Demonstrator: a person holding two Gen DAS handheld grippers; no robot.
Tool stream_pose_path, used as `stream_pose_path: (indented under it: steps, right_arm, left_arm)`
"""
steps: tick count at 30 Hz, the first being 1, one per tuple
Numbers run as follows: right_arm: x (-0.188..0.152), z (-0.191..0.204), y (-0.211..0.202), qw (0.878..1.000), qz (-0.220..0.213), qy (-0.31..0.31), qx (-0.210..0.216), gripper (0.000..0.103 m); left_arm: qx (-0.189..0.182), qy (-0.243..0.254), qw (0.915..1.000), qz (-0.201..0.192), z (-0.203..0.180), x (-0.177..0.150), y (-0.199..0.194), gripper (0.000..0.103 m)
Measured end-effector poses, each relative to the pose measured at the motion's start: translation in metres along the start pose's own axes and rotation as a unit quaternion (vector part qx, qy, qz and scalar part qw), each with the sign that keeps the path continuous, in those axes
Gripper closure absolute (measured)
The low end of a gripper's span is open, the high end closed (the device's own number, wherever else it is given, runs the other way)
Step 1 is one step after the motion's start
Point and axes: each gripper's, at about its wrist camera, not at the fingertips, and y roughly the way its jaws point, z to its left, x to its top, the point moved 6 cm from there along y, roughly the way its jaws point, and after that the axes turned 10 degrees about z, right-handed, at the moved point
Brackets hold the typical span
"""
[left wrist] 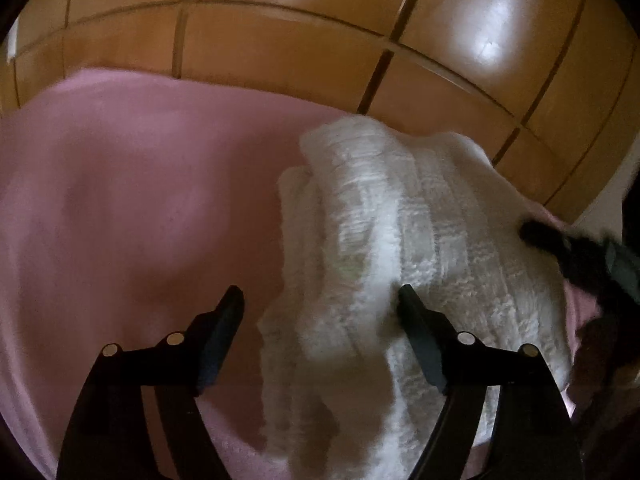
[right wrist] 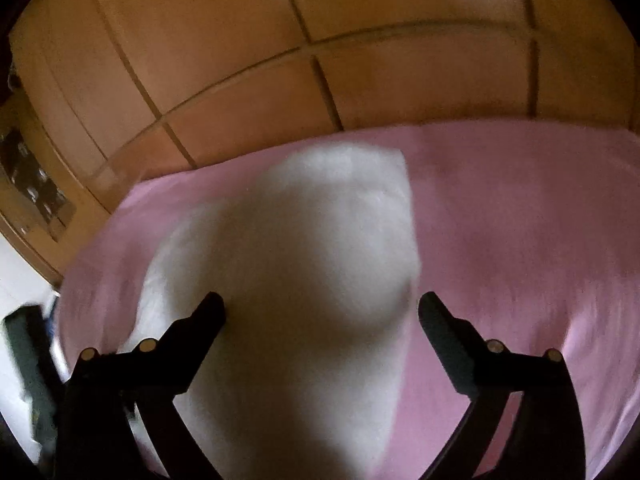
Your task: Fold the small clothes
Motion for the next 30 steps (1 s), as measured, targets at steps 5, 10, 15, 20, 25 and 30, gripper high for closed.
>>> stream_pose_path:
  steps: [5, 10, 15, 20, 25, 30]
  right_arm:
    - [-0.054, -0.009, -0.012, 1.0, 0.024, 0.002, 0.019, 0.005]
    - [-0.089, -0.01, -0.009, 0.999, 0.031, -0.001, 0.008, 0.005]
    - [-0.078, -0.006, -0.024, 0.998, 0.038, -0.022, 0.043, 0.005]
    - [-0.031, -0.024, -0.028, 0.993, 0.015, 0.027, 0.11, 0.005]
    - [0.008, -0.027, 0.025, 0.982, 0.061, 0.062, 0.167, 0.005]
    - [0.019, -0.007, 0.059, 0.974, 0.099, 0.045, 0.198, 0.019]
  left_arm:
    - [-0.003, 0.015, 0.9999, 0.001, 0.003, -0.001, 0.0, 0.023]
    - [-0.014, 0.003, 0.9998, 0.017, 0.011, 0.0, 0.005, 0.021]
    - [-0.029, 0.0, 0.9995, 0.013, 0.012, -0.002, 0.002, 0.021]
    - [-0.074, -0.015, 0.9968, 0.023, 0.018, -0.001, 0.007, 0.022]
    - [-0.099, 0.0, 0.9948, 0.024, 0.018, -0.004, 0.008, 0.028]
    - [-0.145, -0.001, 0.9889, 0.032, 0.019, -0.006, 0.011, 0.042]
